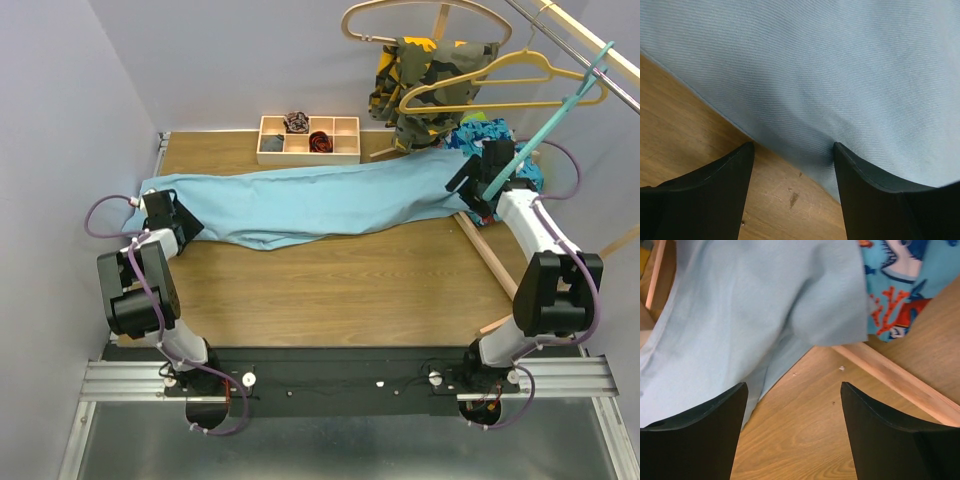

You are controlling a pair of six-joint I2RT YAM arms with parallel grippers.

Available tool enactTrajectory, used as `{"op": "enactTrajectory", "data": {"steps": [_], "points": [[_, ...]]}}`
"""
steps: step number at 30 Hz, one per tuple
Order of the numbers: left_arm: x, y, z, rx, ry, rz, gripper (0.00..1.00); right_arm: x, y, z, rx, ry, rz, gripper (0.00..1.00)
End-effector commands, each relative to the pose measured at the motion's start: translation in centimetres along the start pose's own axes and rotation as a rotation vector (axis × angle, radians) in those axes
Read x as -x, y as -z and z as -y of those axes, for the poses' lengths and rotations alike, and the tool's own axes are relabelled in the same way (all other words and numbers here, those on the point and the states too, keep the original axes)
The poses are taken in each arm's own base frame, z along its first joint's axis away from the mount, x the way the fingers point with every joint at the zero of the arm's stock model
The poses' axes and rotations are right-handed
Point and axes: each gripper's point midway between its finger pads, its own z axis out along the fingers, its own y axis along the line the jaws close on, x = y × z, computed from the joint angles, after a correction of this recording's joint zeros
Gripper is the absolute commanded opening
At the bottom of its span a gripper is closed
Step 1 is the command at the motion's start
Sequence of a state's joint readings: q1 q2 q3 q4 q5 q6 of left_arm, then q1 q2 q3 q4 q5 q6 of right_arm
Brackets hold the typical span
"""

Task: Place the trousers on the hanger
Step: Fold the trousers at the center of the board.

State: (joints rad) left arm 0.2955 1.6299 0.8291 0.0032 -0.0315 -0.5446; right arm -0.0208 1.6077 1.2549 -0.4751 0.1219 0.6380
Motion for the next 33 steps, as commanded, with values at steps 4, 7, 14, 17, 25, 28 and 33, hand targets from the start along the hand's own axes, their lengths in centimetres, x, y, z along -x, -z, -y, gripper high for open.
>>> {"op": "enactTrajectory", "data": {"steps": [4, 7, 14, 17, 25, 28, 33], "points": [[1.2, -2.1, 0.4, -0.016, 0.014, 0.008, 0.44, 0.4, -0.3, 3.8, -0.034, -0.088, -0.018, 0.82], [1.8, -2.3, 0.6, -0.016, -0.003, 0.008, 0.24, 0.3, -1.2, 4.0, -0.032, -0.092, -0.039, 0.81], [3.4, -1.8, 0.9, -0.021, -0.036, 0.035, 0.05, -0.4, -4.1, 4.6, -0.039, -0.108, -0.07, 0.75], [3.7, -1.7, 0.9, -0.018, -0.047, 0.04, 0.02, -0.6, -5.0, 4.8, -0.048, -0.113, -0.079, 0.73], [4.2, -1.7, 0.8, -0.011, -0.054, 0.052, 0.02, 0.0, -6.8, 5.2, -0.063, -0.108, -0.065, 0.61], [3.9, -1.7, 0.7, -0.003, -0.054, 0.037, 0.02, 0.3, -7.2, 5.2, -0.062, -0.106, -0.063, 0.56], [4.4, -1.6, 0.7, 0.003, -0.056, 0.045, 0.02, 0.3, -8.0, 5.2, -0.064, -0.102, -0.069, 0.49]]}}
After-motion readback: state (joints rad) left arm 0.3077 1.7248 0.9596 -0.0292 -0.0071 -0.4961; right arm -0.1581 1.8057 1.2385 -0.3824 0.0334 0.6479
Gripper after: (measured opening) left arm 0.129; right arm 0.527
